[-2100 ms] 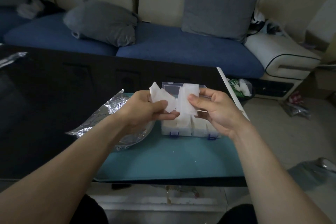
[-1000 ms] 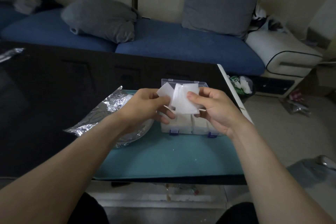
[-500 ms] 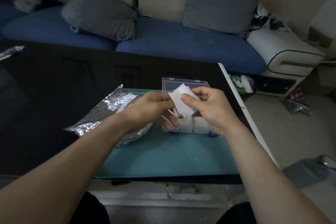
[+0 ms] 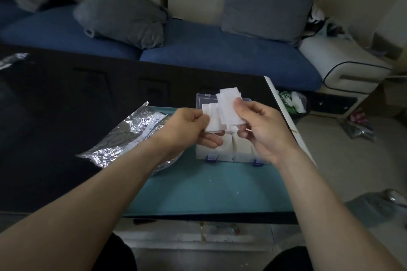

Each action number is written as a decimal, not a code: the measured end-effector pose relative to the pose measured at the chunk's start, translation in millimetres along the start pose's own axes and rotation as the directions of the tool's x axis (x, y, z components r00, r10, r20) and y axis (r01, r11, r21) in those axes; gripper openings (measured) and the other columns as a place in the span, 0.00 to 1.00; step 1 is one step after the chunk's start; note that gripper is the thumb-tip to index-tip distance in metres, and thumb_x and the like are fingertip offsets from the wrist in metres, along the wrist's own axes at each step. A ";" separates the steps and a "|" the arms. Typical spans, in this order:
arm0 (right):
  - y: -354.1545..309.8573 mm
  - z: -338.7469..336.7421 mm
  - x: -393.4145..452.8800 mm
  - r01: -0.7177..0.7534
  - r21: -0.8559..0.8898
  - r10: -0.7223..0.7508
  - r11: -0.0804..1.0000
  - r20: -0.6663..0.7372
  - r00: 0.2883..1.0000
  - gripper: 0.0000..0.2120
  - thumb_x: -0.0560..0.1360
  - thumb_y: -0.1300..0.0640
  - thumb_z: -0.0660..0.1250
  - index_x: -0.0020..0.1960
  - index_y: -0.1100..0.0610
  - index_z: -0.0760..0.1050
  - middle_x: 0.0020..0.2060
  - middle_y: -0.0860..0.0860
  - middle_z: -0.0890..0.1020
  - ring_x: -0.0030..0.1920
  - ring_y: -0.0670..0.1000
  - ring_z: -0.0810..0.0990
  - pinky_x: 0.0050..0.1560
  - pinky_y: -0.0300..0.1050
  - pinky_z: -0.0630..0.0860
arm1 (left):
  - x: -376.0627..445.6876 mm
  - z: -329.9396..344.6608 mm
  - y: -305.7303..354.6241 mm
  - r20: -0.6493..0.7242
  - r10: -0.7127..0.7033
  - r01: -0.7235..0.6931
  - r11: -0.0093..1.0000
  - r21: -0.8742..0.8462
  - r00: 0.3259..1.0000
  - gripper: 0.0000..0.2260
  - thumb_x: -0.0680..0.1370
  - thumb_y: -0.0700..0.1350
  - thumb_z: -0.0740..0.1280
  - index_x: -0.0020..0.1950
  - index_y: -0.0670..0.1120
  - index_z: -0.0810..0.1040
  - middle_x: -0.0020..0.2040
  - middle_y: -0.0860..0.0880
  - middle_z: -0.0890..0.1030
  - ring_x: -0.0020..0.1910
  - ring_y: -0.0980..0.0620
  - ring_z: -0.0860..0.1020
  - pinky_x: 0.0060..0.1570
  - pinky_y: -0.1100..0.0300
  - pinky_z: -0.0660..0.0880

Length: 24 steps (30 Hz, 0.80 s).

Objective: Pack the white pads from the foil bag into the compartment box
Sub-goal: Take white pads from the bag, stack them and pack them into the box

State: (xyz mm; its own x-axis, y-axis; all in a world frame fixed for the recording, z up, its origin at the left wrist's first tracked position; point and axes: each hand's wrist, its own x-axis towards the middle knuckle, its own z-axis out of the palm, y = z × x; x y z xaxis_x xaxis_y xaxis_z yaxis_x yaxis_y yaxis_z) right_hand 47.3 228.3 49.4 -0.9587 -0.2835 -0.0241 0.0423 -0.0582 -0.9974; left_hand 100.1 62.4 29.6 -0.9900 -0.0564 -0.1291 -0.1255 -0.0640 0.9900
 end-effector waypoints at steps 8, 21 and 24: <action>13.8 11.7 3.9 0.032 -0.564 -0.063 0.825 -0.036 0.997 0.18 0.78 0.41 0.68 0.58 0.54 0.78 0.47 0.48 0.84 0.47 0.47 0.83 0.44 0.39 0.75 | 0.8 6.5 7.4 0.139 -0.019 0.039 0.989 -0.142 0.990 0.17 0.85 0.42 0.55 0.60 0.32 0.78 0.51 0.32 0.82 0.43 0.40 0.83 0.45 0.51 0.83; 18.5 -11.5 16.9 -0.213 -0.313 0.178 0.926 -0.136 0.975 0.06 0.77 0.55 0.71 0.43 0.56 0.81 0.32 0.48 0.81 0.31 0.47 0.78 0.32 0.42 0.72 | 7.7 -12.6 15.2 -0.285 0.322 -0.070 0.765 0.641 0.903 0.11 0.81 0.48 0.64 0.46 0.44 0.82 0.36 0.50 0.84 0.30 0.51 0.81 0.35 0.59 0.79; 25.9 -6.0 21.9 -0.286 -0.453 0.273 0.844 -0.095 0.957 0.09 0.75 0.53 0.74 0.43 0.59 0.83 0.32 0.52 0.80 0.28 0.49 0.73 0.30 0.40 0.69 | 3.2 -23.3 16.8 -0.239 0.292 0.026 0.581 0.813 0.926 0.10 0.79 0.43 0.64 0.43 0.42 0.83 0.31 0.48 0.83 0.32 0.51 0.82 0.36 0.62 0.78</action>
State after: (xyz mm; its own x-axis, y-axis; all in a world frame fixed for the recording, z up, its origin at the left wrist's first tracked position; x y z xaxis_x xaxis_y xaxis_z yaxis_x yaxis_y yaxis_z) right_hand 25.7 226.3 22.6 -0.9331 -0.1959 -0.3016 0.1820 0.4660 -0.8659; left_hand 96.3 38.0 44.5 -0.9383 -0.3087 0.1558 -0.1513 0.7716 0.6179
